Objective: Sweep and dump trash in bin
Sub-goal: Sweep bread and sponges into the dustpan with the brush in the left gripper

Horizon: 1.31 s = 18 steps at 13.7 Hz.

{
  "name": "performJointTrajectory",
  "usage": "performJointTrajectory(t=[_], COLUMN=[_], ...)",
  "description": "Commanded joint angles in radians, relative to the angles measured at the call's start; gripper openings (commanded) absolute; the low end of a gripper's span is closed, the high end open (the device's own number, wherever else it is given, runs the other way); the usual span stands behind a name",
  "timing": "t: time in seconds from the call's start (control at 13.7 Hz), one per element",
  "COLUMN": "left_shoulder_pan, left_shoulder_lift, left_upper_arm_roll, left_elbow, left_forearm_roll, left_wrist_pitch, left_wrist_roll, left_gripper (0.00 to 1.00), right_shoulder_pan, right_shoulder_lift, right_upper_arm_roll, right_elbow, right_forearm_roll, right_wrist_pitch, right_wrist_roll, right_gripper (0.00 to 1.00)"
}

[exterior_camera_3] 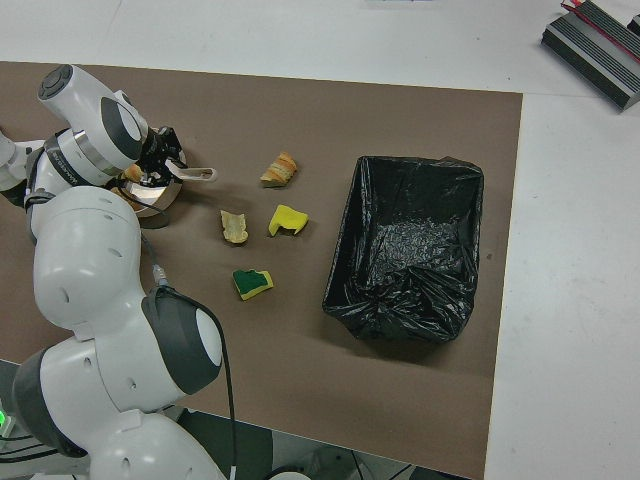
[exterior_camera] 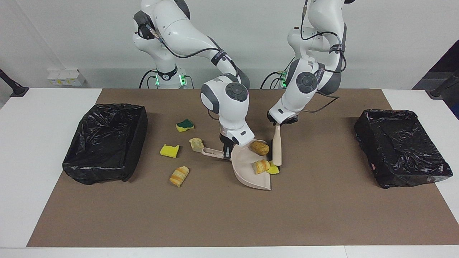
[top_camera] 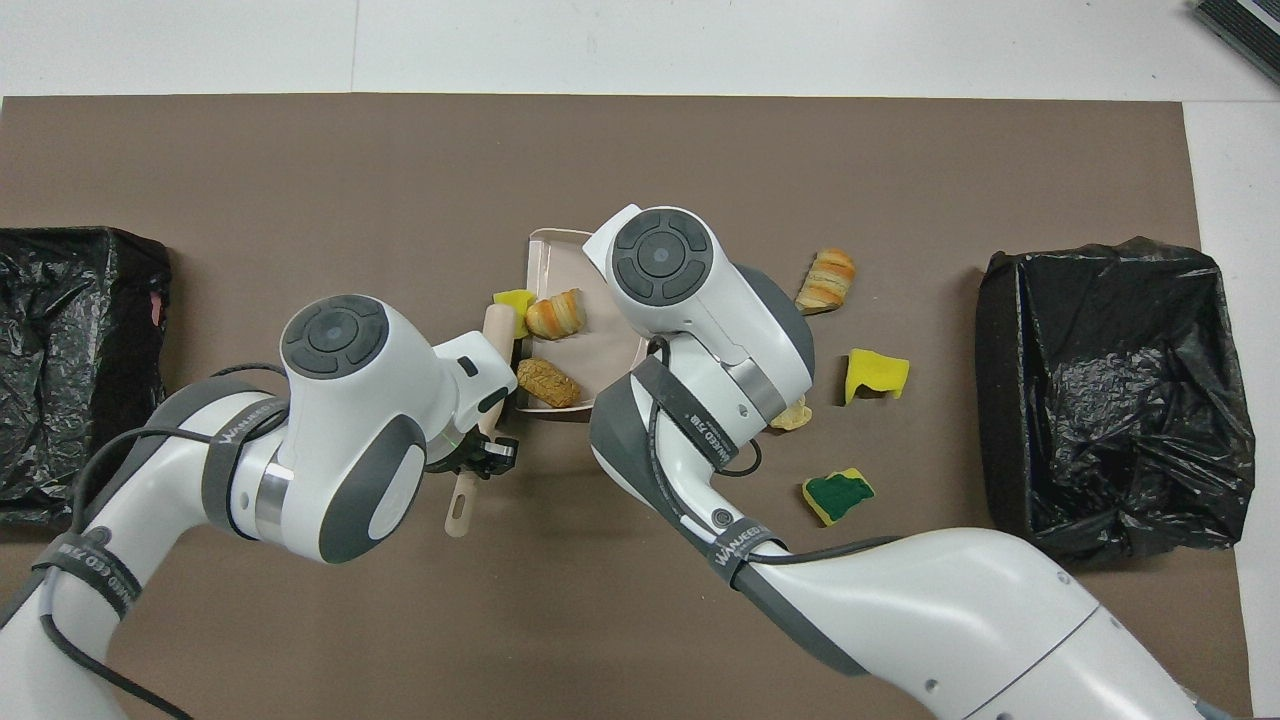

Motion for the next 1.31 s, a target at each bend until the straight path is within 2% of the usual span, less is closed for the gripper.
performJointTrajectory(t=[0.0,0.51,0.8,1.02,1.24], left_shoulder_pan=[-0.063,-0.079,-0.066,-0.046,-0.046], left_shoulder_lift=[-0.025,-0.06,-0.085,-0.146,-0.168], left_upper_arm_roll=[0.01,0.007,0.017,0.022,0.022], left_elbow=[-0.01,0.022,0.063,0.091,0.097], left_forearm_roll=[-0.019,-0.021,-0.04,-0.042,-0.042], left_wrist_pitch=[-0.004,-0.041,-0.137,-0.206,-0.28], left_wrist_roll=[-0.002,0.022,0.013,0.012,0.007], left_gripper=[0.0,0.0,0.0,0.0,0.0], right_shoulder_pan=[-0.005,-0.003,-0.006,-0.008,-0.008], right_shoulder_lift=[0.01,0.01,0.01,0.011,0.011], right_upper_arm_roll=[0.013,0.013,0.013,0.013,0.013], right_elbow=[-0.011,-0.011,-0.01,-0.01,-0.011], right_forearm_roll=[-0.012,-0.018,-0.02,-0.023,-0.02], right_wrist_pitch=[0.028,0.028,0.028,0.029,0.057], right_wrist_roll=[-0.018,-0.018,-0.029,-0.034,-0.037], right_gripper=[0.0,0.0,0.0,0.0,0.0])
